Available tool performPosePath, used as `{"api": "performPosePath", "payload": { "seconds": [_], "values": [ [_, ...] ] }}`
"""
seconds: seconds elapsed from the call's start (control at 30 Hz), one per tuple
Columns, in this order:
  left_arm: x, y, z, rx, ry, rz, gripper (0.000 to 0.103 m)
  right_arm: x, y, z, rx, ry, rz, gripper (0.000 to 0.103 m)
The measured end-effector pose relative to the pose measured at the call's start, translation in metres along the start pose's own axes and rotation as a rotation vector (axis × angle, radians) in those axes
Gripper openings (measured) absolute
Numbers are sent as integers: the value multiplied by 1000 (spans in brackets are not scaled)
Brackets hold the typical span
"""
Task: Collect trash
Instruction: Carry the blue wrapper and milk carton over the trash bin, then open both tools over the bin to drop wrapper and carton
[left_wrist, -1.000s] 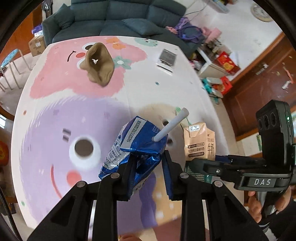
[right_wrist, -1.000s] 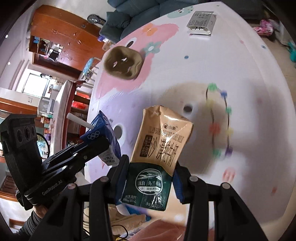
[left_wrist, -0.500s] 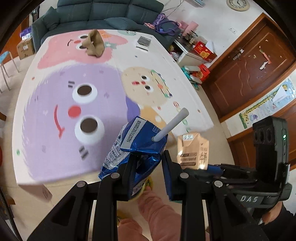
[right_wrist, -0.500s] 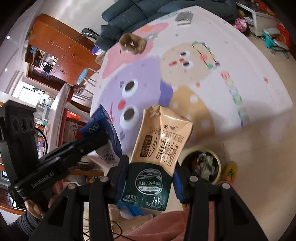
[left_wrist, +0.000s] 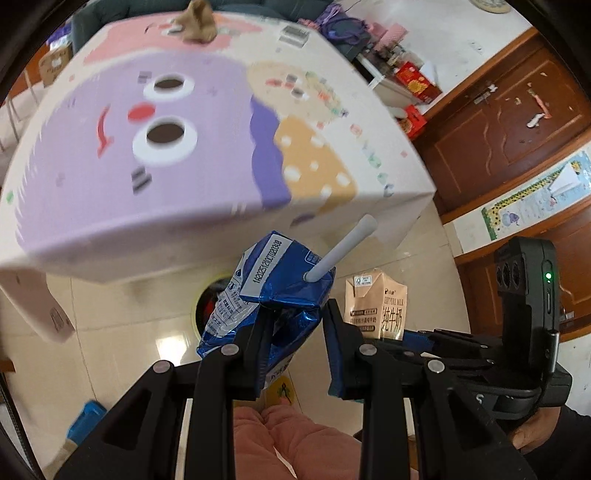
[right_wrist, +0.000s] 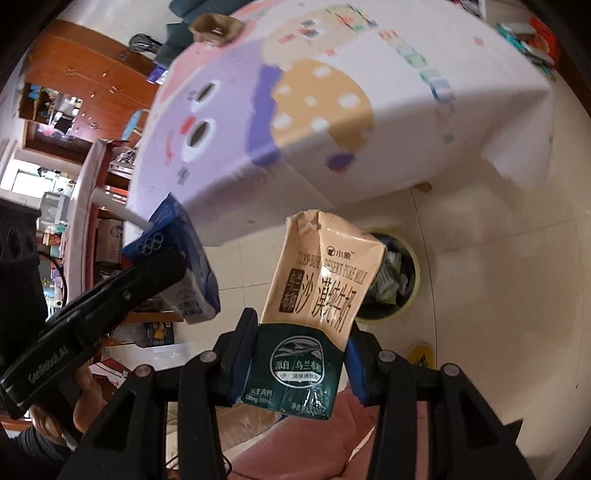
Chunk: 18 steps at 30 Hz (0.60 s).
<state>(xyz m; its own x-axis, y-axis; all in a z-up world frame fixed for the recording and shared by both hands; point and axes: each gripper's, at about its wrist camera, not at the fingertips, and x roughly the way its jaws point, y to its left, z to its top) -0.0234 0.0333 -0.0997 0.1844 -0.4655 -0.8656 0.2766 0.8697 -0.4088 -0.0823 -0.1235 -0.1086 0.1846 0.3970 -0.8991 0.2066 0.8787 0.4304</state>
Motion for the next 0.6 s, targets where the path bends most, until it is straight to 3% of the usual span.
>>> {"api": "performPosePath", "payload": {
  "seconds": [0.23, 0.5, 0.6],
  "values": [
    [72, 26, -25, -73, 36, 28, 25, 72, -45, 0, 19, 31, -1, 44],
    [201, 75, -54, -157, 39, 78, 25, 197, -105, 6, -39, 89, -27, 46],
    [245, 95, -66, -184, 59, 101, 39, 249, -130, 9, -41, 113, -67, 48]
  ]
}}
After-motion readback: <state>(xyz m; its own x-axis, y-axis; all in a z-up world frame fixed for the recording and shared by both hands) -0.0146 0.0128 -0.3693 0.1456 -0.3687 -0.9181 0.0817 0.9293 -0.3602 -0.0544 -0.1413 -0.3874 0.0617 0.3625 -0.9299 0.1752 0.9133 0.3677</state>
